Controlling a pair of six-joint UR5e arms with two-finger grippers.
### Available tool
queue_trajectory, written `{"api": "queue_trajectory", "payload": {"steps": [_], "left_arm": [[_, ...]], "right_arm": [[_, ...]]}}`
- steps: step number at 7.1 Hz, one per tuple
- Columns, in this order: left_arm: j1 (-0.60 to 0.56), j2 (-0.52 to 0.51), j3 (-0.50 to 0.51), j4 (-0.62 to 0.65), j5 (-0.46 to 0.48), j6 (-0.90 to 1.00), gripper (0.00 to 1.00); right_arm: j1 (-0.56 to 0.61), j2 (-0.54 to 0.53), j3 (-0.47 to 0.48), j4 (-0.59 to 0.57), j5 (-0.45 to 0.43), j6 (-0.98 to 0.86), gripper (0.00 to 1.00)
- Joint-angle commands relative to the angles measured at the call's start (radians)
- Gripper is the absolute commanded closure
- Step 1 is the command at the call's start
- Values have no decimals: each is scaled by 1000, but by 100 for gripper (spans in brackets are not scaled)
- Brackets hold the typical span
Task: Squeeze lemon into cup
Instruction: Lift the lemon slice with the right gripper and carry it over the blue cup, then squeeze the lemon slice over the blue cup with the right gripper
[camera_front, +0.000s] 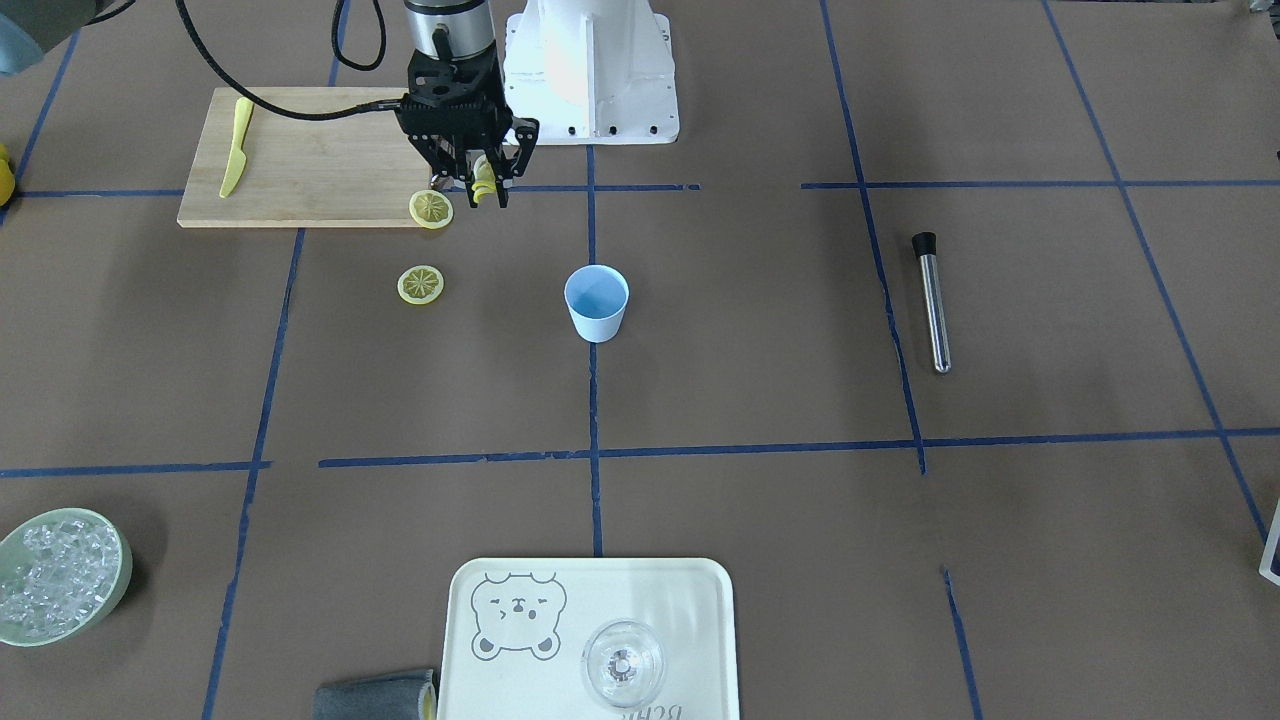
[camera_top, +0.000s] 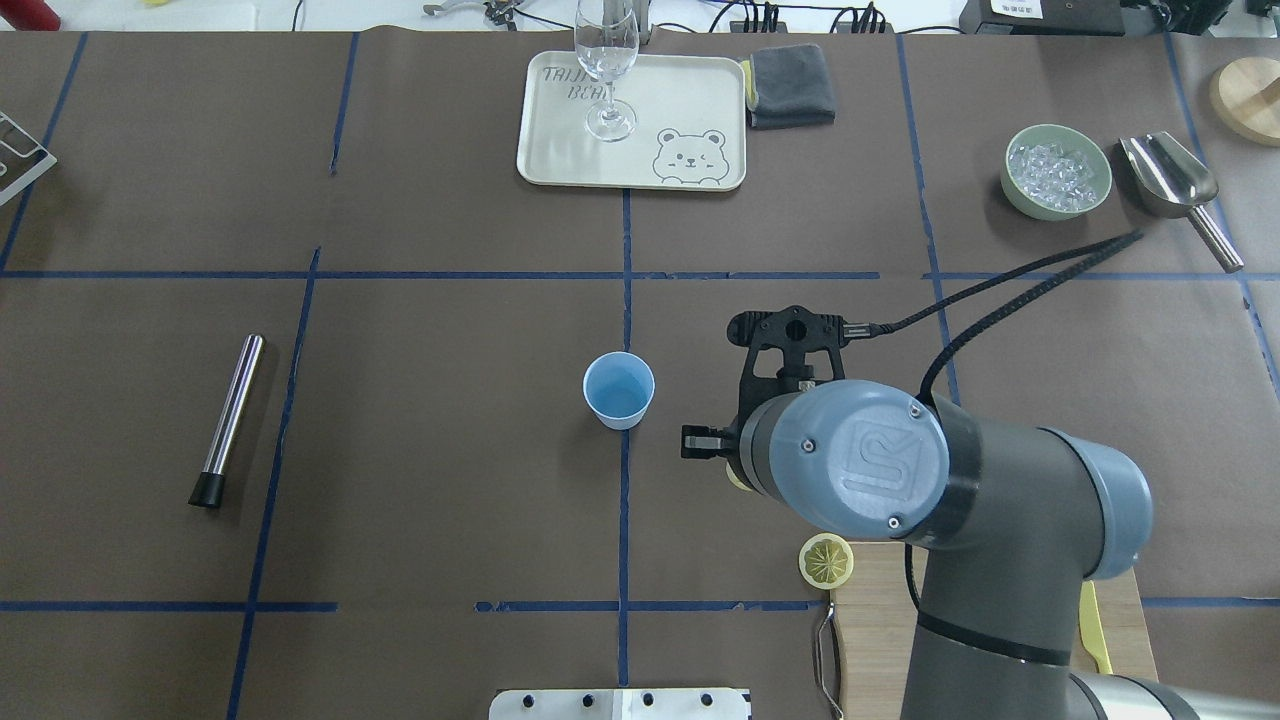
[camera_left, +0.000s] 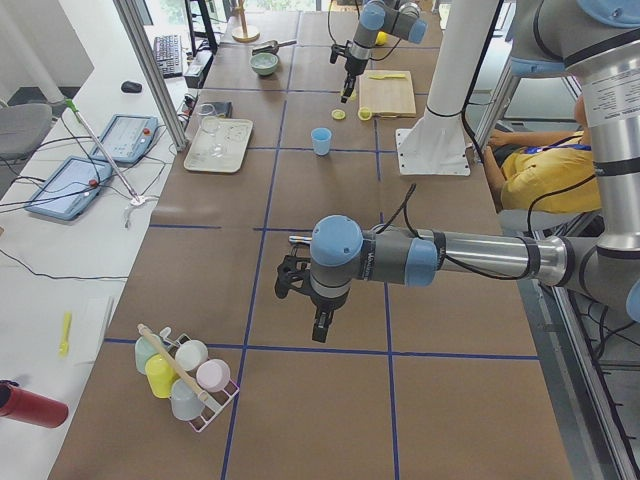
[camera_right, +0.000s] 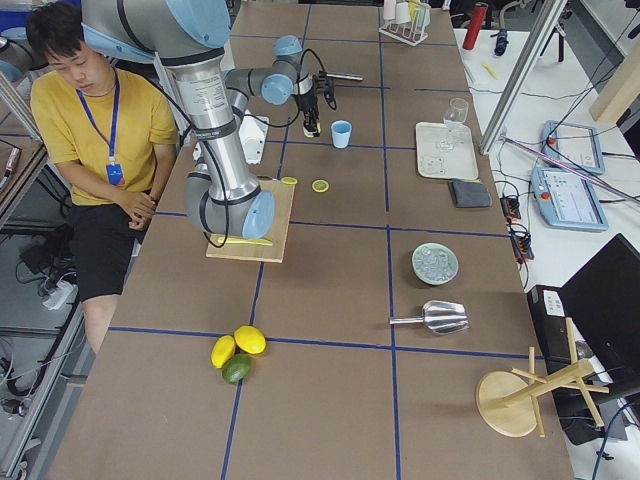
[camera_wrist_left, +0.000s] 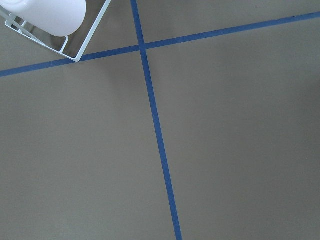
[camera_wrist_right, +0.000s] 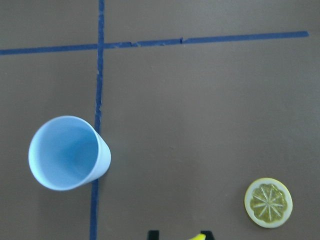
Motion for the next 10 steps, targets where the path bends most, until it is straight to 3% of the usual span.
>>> {"api": "queue_trajectory", "payload": {"steps": [1, 3, 5, 6, 7, 8, 10], "left_arm": [[0, 0, 4, 0, -2, -1, 0], [0, 0, 7, 0, -2, -1, 0], [0, 0, 8, 0, -2, -1, 0], [0, 0, 8, 0, 0, -1, 0], [2, 0, 10, 0, 0, -1, 0], [2, -2, 10, 0, 0, -1, 0], [2, -2, 10, 0, -2, -1, 0]], "right_arm": [[54, 147, -144, -12, 15, -11, 96], [74, 279, -308, -9, 18, -18, 96], [74, 286, -337, -4, 18, -40, 88], [73, 290, -359, -1, 20, -43, 67], [71, 294, -369, -1, 23, -43, 29], [69, 298, -369, -3, 23, -43, 0], [69, 306, -367, -3, 31, -43, 0]]}}
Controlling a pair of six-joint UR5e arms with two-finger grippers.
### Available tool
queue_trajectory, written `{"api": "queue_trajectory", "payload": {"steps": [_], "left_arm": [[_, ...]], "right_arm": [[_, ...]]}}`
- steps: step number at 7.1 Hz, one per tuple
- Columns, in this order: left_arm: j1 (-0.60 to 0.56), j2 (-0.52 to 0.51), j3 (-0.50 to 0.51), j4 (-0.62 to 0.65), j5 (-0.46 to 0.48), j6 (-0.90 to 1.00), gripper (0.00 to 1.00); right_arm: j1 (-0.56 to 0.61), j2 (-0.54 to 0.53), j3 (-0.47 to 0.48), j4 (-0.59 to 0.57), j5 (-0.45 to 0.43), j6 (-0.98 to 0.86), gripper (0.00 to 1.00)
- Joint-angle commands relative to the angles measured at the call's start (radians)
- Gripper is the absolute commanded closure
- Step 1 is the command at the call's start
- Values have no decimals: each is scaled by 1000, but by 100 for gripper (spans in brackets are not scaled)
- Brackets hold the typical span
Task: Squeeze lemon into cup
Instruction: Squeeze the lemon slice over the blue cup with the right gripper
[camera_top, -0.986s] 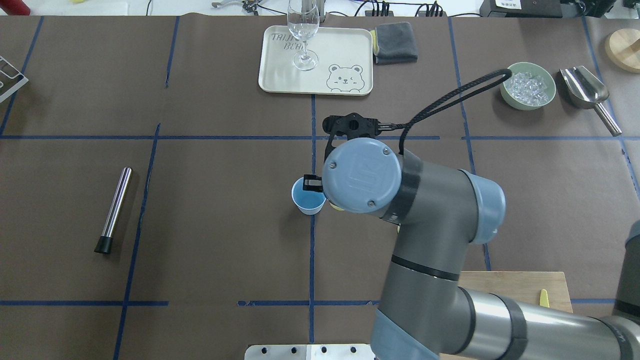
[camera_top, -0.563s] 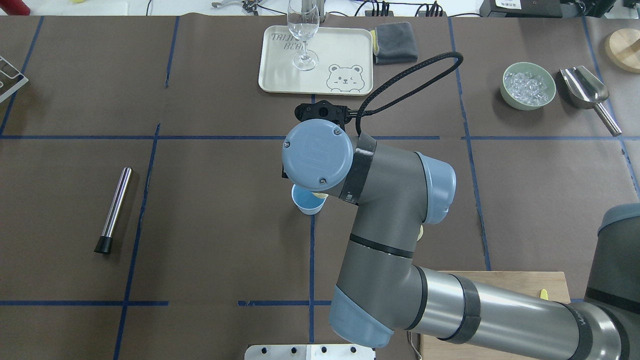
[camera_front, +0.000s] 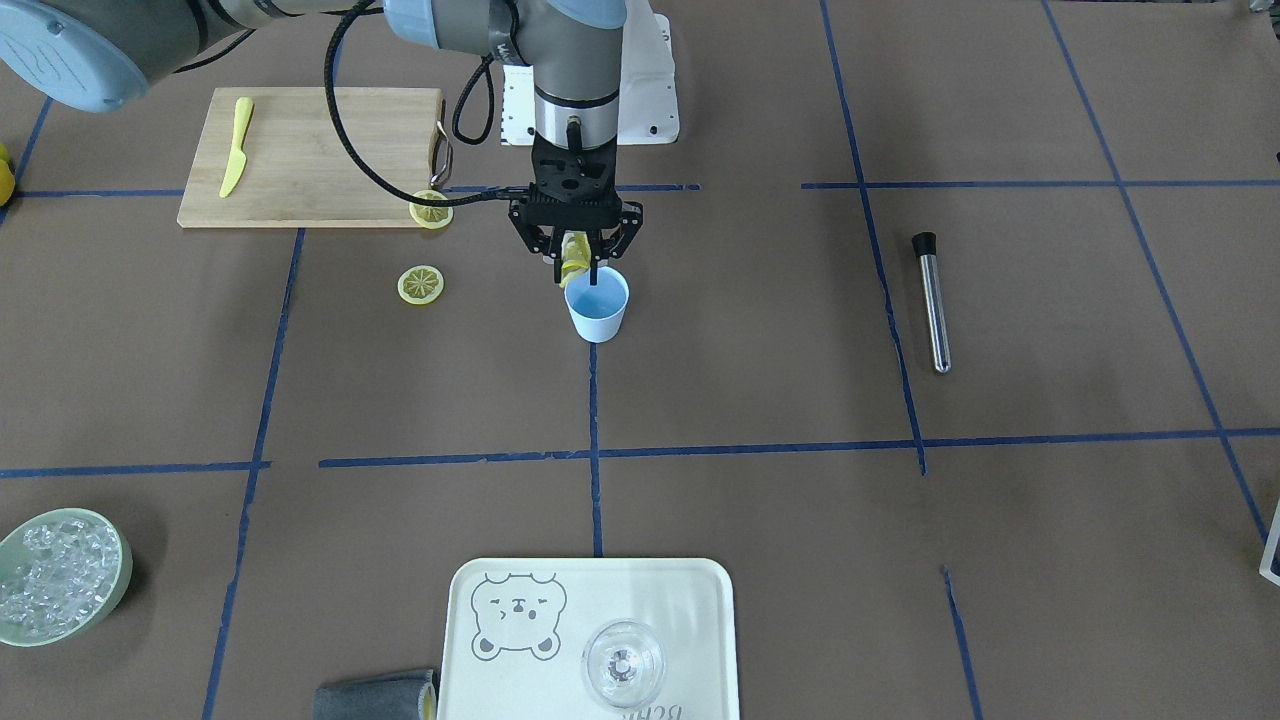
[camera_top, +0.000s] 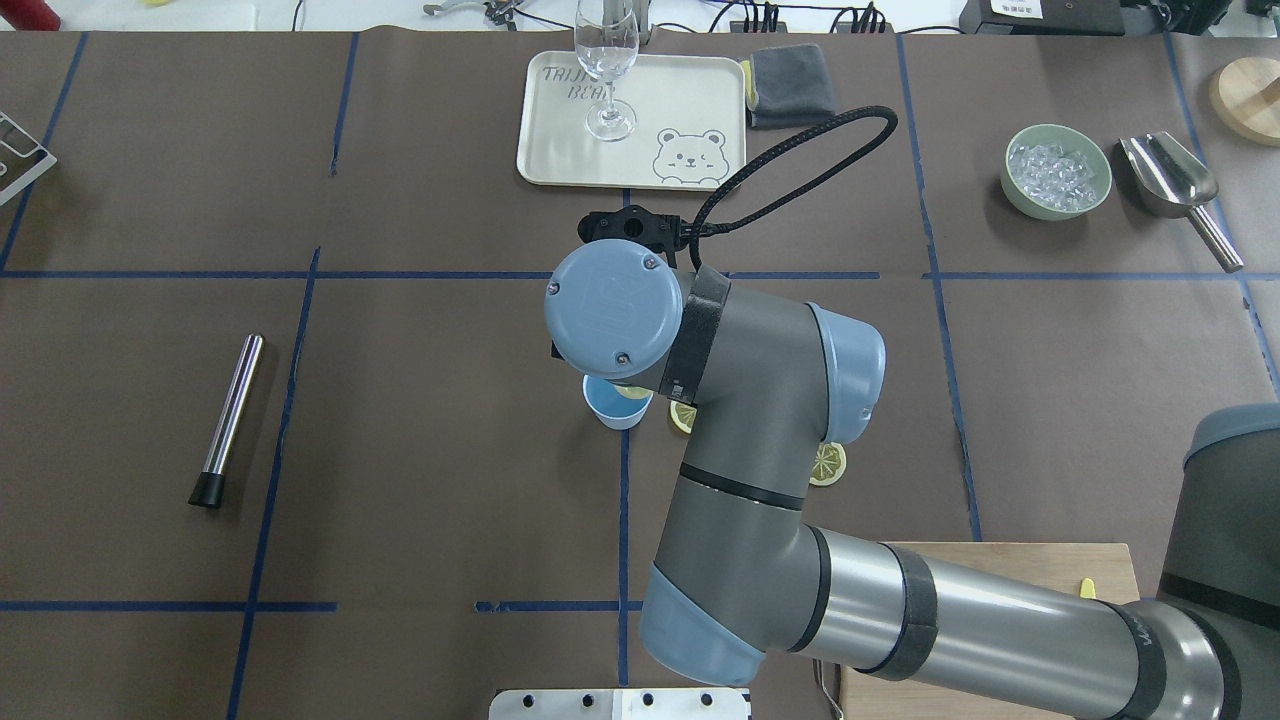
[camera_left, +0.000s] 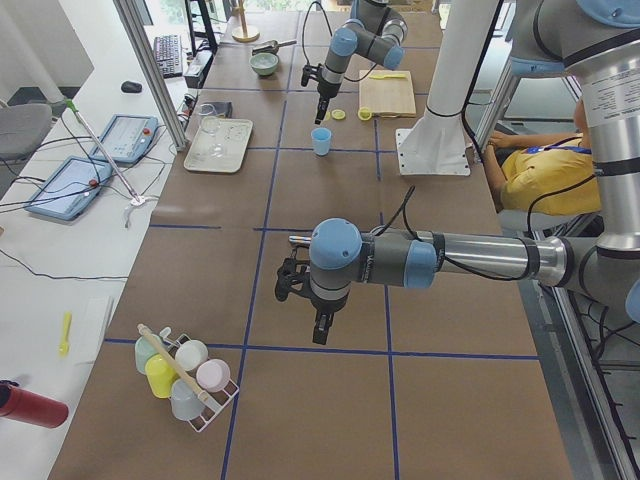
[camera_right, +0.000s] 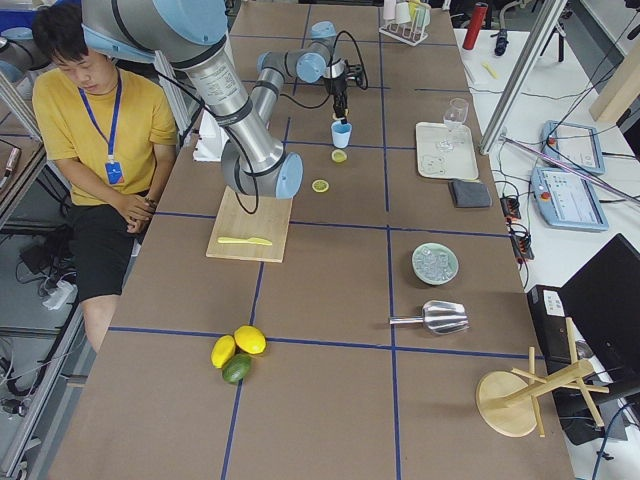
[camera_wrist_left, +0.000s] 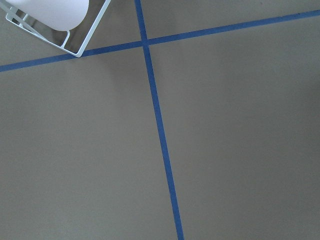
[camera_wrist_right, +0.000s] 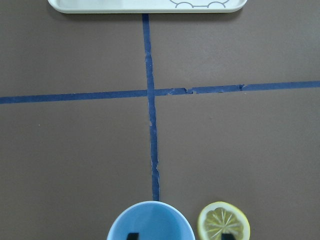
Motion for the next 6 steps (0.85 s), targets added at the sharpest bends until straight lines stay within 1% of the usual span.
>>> {"api": "queue_trajectory", "payload": {"steps": [1, 3, 5, 6], "left_arm": [[0, 0, 0, 0, -1, 0, 0], [0, 0, 5, 0, -1, 0, 0], [0, -2, 3, 0, 1, -2, 0], [0, -17, 3, -2, 1, 3, 0]], "right_arm": [[-1, 7, 3, 0, 5, 0, 0], [-1, 10, 5, 0, 8, -5, 0], [23, -1, 20, -3, 49, -102, 0], [63, -13, 28, -3, 95, -144, 0]]}}
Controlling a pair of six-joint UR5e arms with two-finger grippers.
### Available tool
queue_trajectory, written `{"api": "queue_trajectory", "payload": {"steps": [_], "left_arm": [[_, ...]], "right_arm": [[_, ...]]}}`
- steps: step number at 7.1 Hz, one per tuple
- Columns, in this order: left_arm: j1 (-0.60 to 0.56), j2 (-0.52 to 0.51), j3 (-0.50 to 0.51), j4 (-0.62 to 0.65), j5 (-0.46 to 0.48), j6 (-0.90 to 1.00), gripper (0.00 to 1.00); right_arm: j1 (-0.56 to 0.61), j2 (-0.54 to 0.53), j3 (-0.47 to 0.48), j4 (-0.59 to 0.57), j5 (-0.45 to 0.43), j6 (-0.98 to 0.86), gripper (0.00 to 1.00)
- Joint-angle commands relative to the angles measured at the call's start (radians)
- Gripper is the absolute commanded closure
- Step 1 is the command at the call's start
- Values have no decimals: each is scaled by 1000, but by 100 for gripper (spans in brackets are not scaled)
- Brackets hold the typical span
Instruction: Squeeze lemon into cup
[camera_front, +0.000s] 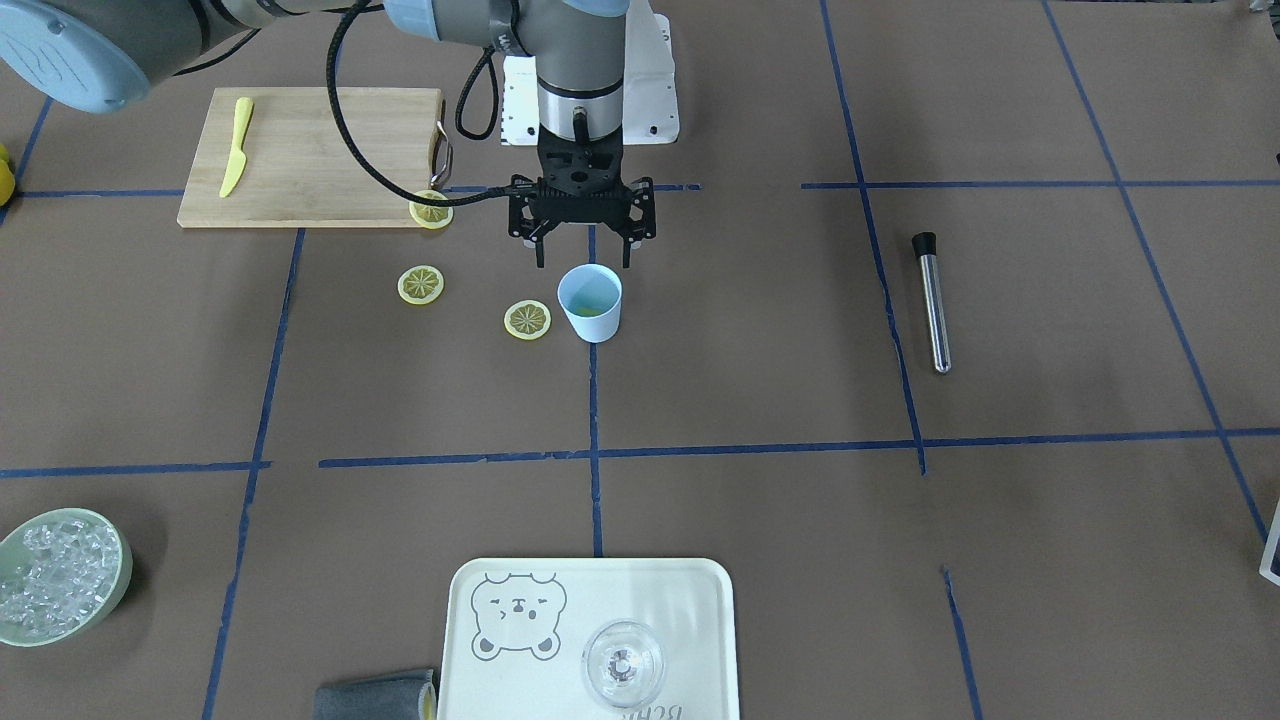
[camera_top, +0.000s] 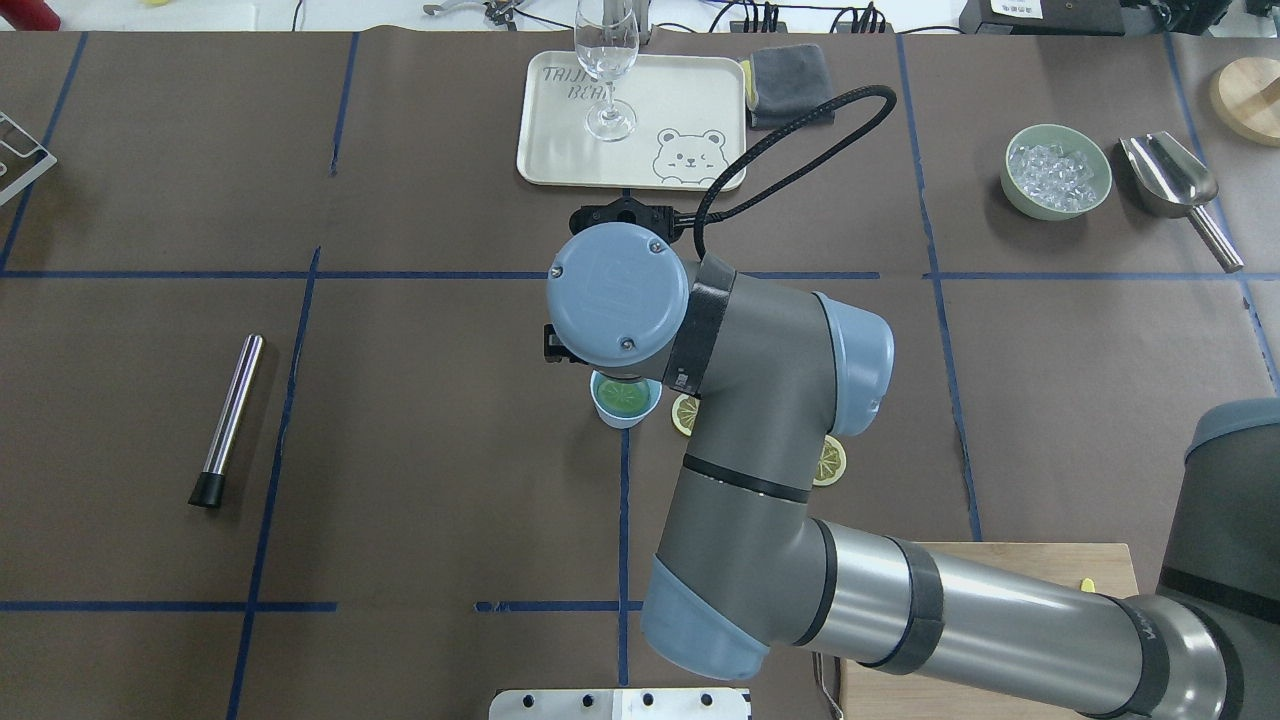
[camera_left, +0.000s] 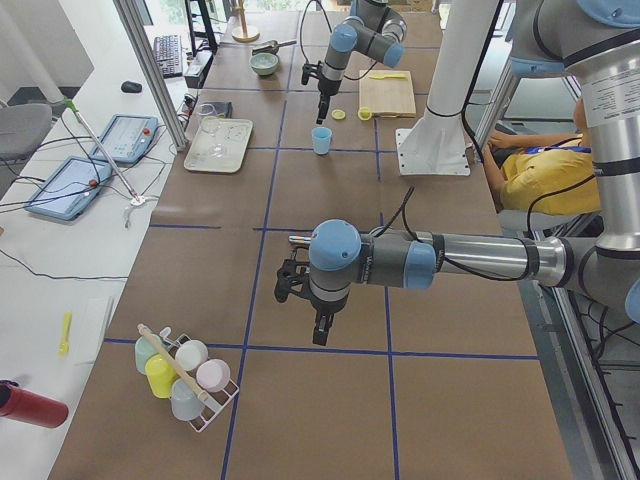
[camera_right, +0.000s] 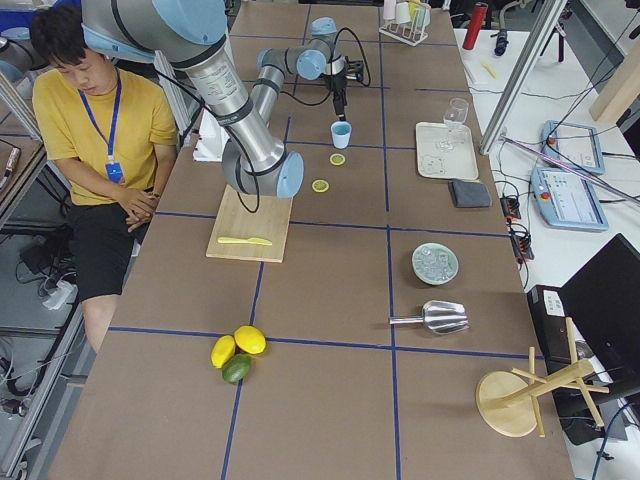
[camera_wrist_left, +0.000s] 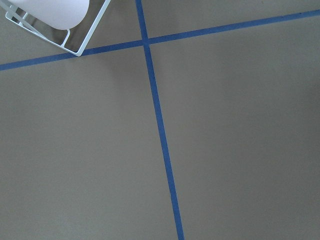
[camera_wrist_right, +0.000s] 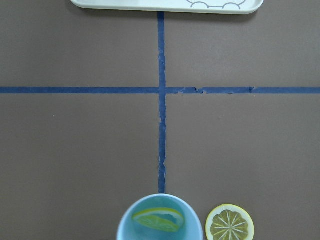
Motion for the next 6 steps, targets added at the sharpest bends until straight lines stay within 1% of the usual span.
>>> {"api": "queue_trajectory", "payload": {"steps": [1, 2, 3, 4, 5, 6], "left_arm": [[0, -50, 14, -1, 1, 3, 0], [2, -85, 16, -3, 5, -4, 0], [2, -123, 17, -1, 8, -1, 0], [2, -142, 16, -4, 7, 11, 0], [3, -140, 39, -33, -5, 8, 0], [3, -130, 53, -99, -4, 11, 0]], "right_arm": [[77, -44, 48, -1, 93, -105, 0], [117, -111, 123, -2, 122, -190, 0], [187, -184, 177, -2, 191, -303, 0], [282, -251, 200, 4, 281, -444, 0], [383, -329, 210, 5, 358, -610, 0], [466, -420, 210, 5, 384, -722, 0]]}}
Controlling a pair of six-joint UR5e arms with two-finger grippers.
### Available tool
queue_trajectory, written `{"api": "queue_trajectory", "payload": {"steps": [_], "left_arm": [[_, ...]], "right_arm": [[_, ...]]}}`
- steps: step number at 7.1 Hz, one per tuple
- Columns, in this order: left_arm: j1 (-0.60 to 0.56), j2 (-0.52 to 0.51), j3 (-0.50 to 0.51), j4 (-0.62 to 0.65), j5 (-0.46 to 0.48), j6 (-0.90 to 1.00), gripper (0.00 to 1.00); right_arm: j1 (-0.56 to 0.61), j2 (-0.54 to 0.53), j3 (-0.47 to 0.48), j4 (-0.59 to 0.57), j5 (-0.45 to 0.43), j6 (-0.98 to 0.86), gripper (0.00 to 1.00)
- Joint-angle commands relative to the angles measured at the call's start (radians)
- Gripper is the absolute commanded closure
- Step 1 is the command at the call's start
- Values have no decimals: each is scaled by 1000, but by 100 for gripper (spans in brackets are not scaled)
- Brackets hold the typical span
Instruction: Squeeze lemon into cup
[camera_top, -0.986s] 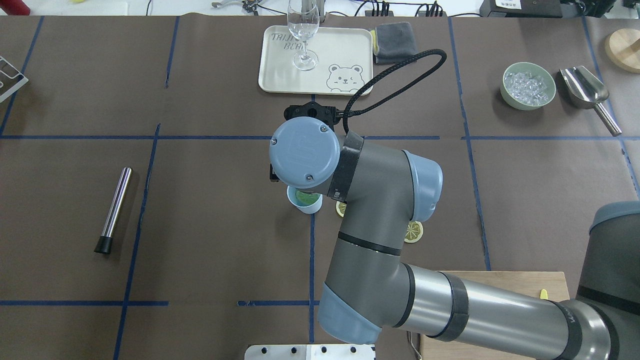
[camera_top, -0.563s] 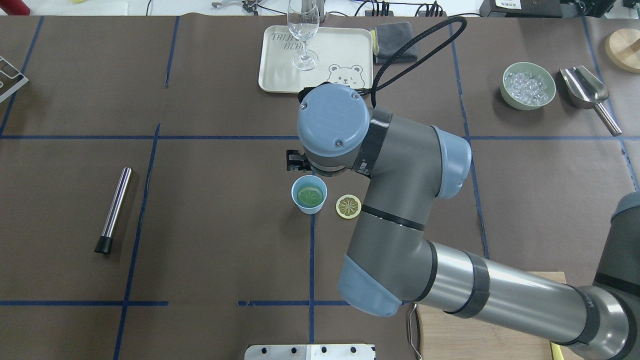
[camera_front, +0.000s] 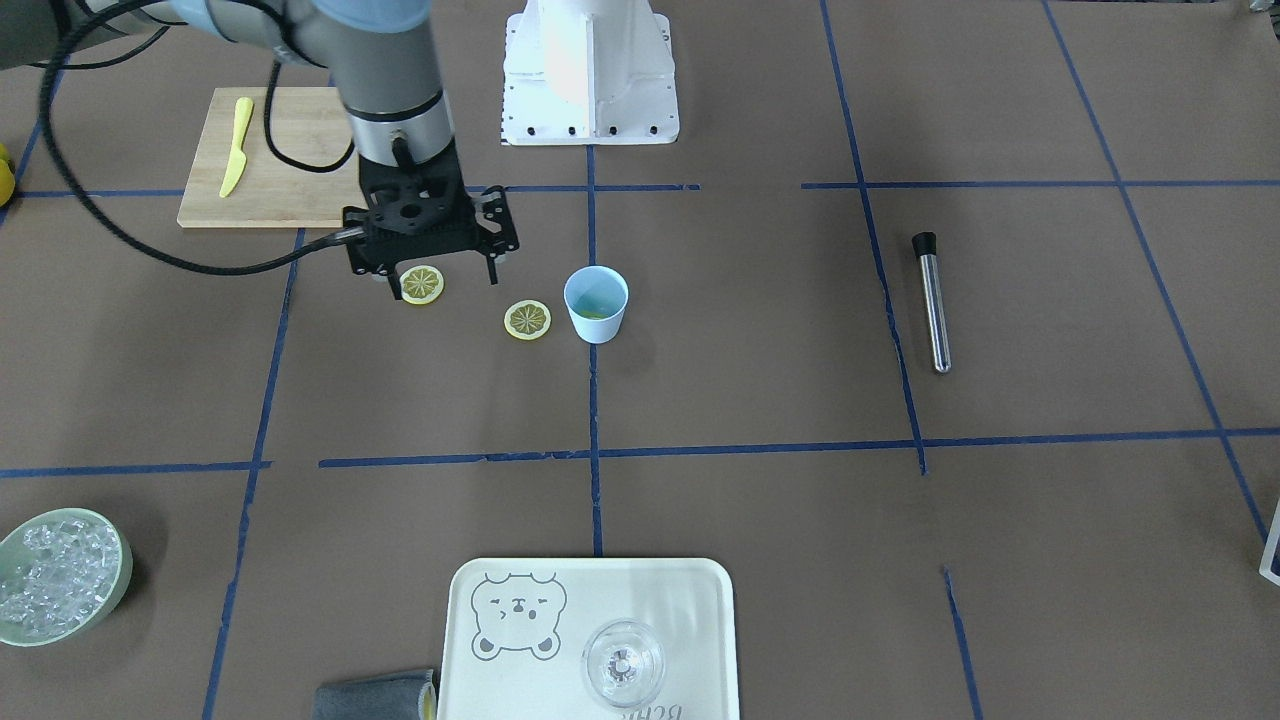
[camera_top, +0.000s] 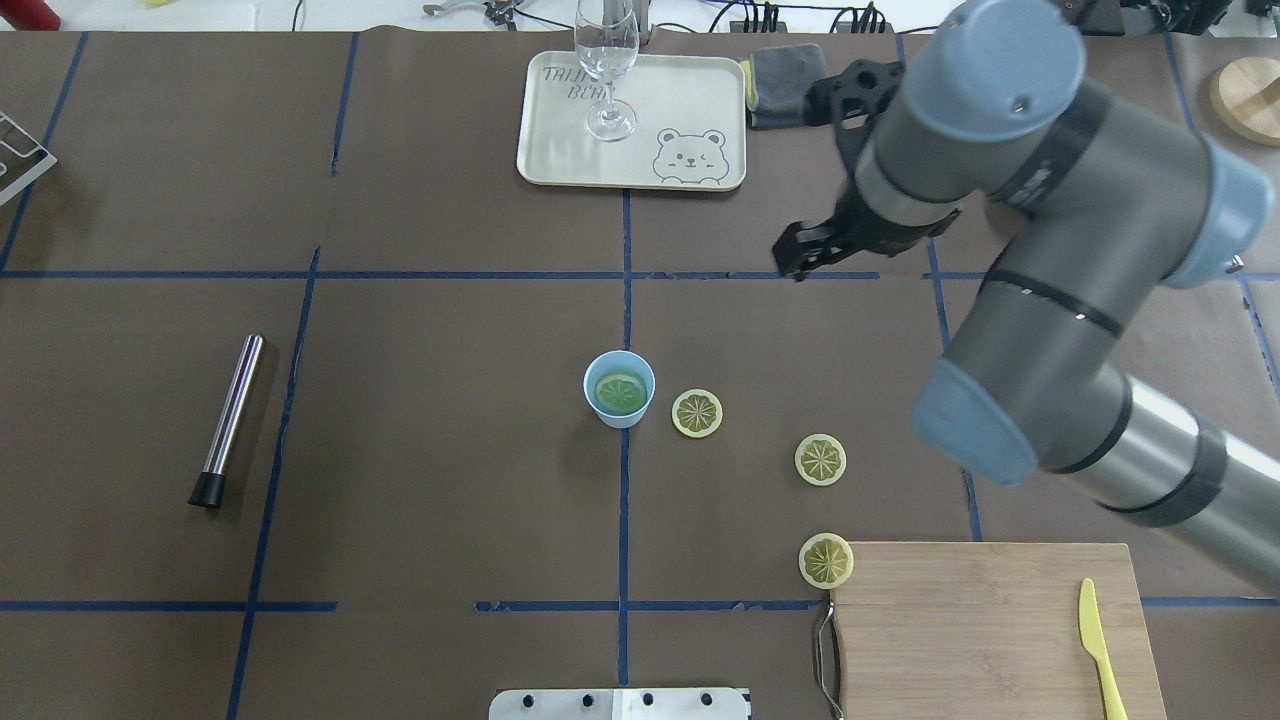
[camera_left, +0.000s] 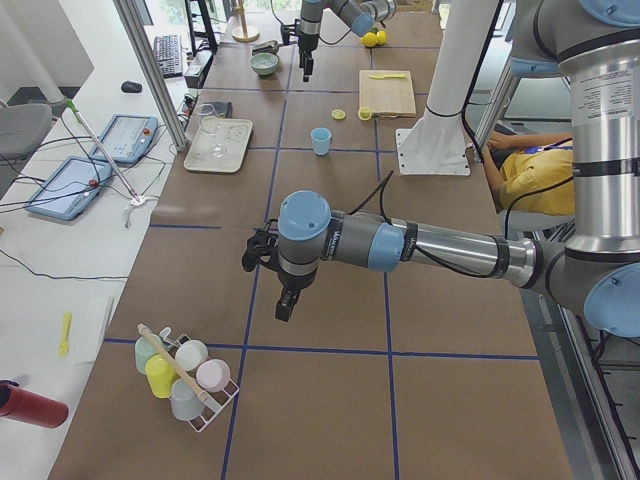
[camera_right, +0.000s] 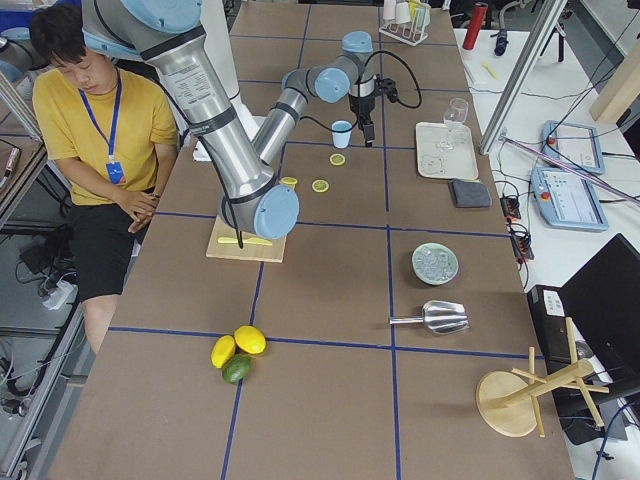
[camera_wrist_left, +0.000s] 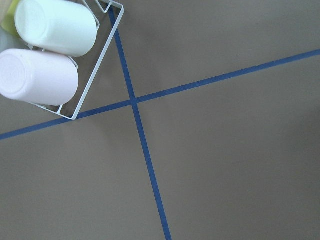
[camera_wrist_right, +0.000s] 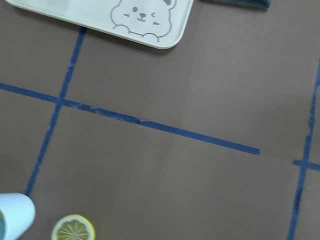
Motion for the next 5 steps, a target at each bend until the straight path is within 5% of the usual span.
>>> {"api": "queue_trajectory", "payload": {"steps": [1, 3, 5], "left_arm": [[1, 4, 50, -112, -1, 3, 0], [5, -67, 41, -134, 32, -5, 0], [23, -109, 38, -224, 23, -8, 0]], "right_arm": [[155, -199, 33, 3, 60, -205, 0], [312, -405, 41, 27, 81, -350, 0], [515, -524, 41, 29, 311, -511, 0]]}}
